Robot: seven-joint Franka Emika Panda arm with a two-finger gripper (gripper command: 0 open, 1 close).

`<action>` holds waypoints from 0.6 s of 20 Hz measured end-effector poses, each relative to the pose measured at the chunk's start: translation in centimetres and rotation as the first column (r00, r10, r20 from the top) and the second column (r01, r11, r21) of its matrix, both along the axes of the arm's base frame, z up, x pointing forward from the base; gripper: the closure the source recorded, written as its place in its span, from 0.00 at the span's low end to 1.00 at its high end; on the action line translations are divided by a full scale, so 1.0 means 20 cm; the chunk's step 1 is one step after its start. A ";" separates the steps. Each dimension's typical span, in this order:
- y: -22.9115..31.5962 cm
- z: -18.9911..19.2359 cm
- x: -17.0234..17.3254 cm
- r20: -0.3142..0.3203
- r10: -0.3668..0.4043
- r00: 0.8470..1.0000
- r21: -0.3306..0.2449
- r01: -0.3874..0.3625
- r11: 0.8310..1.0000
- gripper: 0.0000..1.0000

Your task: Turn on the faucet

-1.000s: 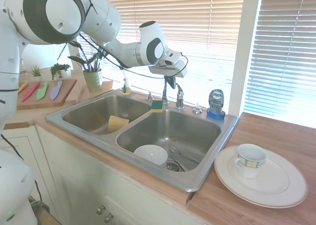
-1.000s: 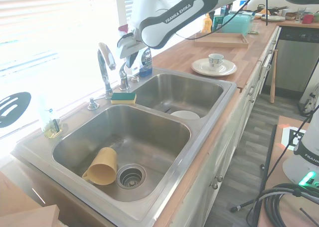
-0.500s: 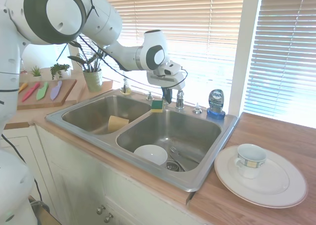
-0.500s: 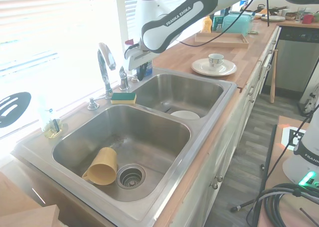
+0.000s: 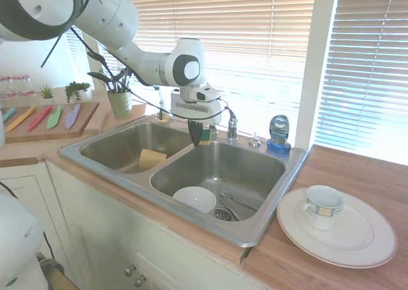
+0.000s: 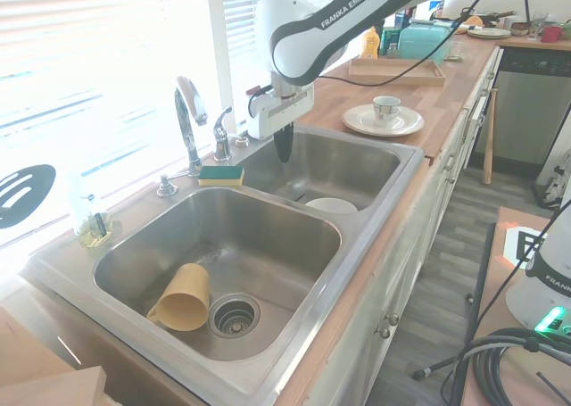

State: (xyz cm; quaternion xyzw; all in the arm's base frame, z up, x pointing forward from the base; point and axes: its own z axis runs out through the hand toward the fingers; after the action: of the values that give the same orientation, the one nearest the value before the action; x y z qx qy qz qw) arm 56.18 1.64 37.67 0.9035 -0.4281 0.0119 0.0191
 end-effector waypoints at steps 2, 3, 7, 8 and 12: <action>0.01 0.04 -0.12 0.001 0.008 1.000 0.002 -0.008 1.000 1.00; 0.02 0.05 -0.17 0.003 0.011 1.000 0.003 -0.011 1.000 1.00; 0.02 0.07 -0.35 0.011 0.017 1.000 0.005 -0.017 1.000 0.00; 0.02 0.07 -0.37 0.011 0.015 1.000 0.006 -0.015 1.000 0.00; -0.01 0.04 -0.41 0.013 0.006 1.000 0.008 -0.006 1.000 0.00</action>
State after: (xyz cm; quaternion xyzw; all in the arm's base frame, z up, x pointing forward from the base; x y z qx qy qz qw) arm 47.92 1.43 38.52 0.9048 -0.4254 0.0161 0.0125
